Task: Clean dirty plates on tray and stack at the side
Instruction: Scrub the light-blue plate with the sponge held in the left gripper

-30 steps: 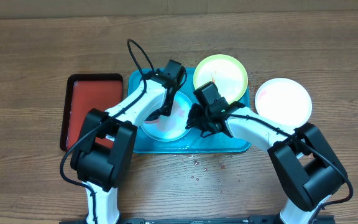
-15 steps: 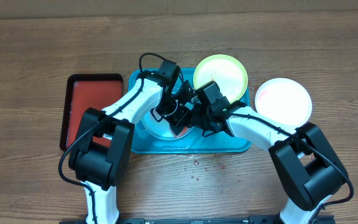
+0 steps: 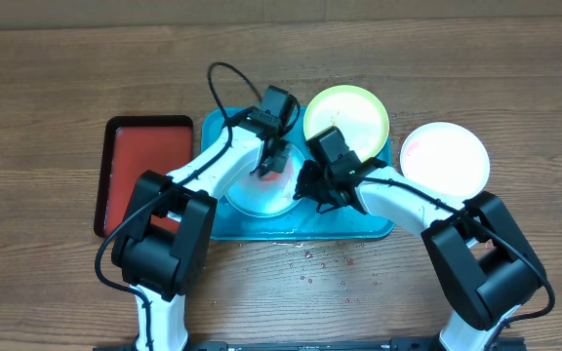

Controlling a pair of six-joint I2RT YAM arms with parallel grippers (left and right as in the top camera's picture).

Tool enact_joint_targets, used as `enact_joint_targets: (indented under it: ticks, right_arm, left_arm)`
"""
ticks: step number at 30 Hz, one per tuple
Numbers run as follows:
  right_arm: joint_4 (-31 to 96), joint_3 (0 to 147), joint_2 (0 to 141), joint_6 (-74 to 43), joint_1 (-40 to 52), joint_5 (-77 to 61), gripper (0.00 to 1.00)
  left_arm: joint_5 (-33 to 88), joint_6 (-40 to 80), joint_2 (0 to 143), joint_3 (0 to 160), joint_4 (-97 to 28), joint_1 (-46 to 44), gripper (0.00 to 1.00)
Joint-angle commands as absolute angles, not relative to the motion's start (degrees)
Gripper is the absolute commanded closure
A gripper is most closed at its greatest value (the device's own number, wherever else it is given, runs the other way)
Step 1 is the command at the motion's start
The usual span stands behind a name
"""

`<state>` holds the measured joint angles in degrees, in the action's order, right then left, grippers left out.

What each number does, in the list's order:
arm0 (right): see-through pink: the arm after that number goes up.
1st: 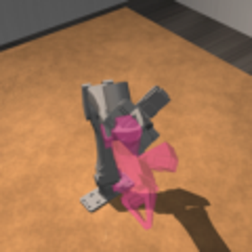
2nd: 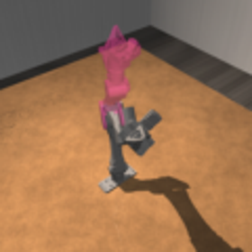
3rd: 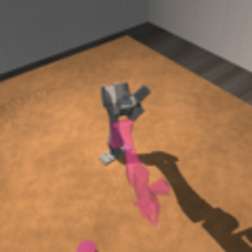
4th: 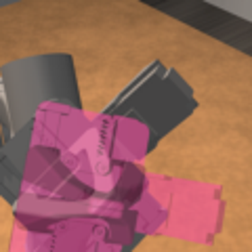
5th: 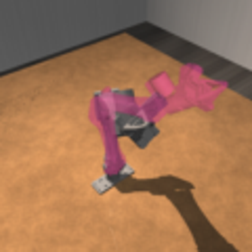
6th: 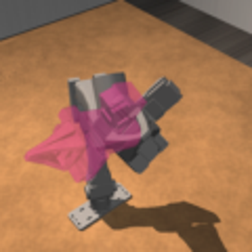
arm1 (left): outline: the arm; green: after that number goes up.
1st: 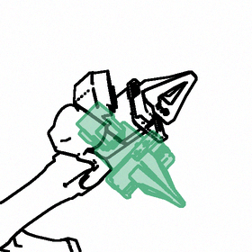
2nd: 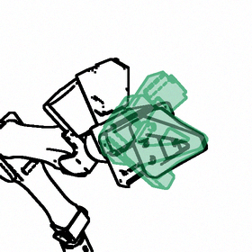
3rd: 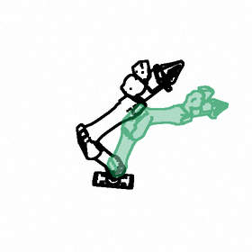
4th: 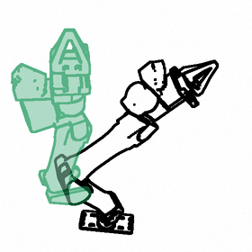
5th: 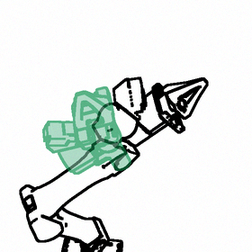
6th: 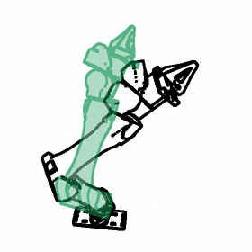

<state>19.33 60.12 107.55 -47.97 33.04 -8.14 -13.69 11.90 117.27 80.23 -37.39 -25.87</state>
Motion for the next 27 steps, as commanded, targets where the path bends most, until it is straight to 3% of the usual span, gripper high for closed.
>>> enact_joint_targets:
  ticks: [1,8,13,18,27]
  right_arm:
    - [19.4,61.1,108.3,-47.8,33.3,-8.7,0.96]
    - [19.4,61.1,108.3,-47.8,33.4,-8.7,0.96]
    - [19.3,61.1,108.3,-47.8,33.4,-8.7,0.96]
    - [19.1,61.1,108.3,-47.8,33.4,-8.7,0.96]
    - [19.1,61.1,108.3,-47.8,33.4,-8.7,0.96]
  left_arm:
    - [-31.0,24.6,117.9,79.9,-42.0,-25.1,0.96]
    - [-17.1,25.1,117.9,79.9,-55.5,-25.1,0.96]
    - [7.9,8.6,117.9,79.9,-60.1,-25.1,0.96]
    - [28.3,-5.9,117.9,79.9,-56.3,-25.1,0.95]
    - [26.3,-3.3,117.9,79.9,-37.3,-25.1,0.96]
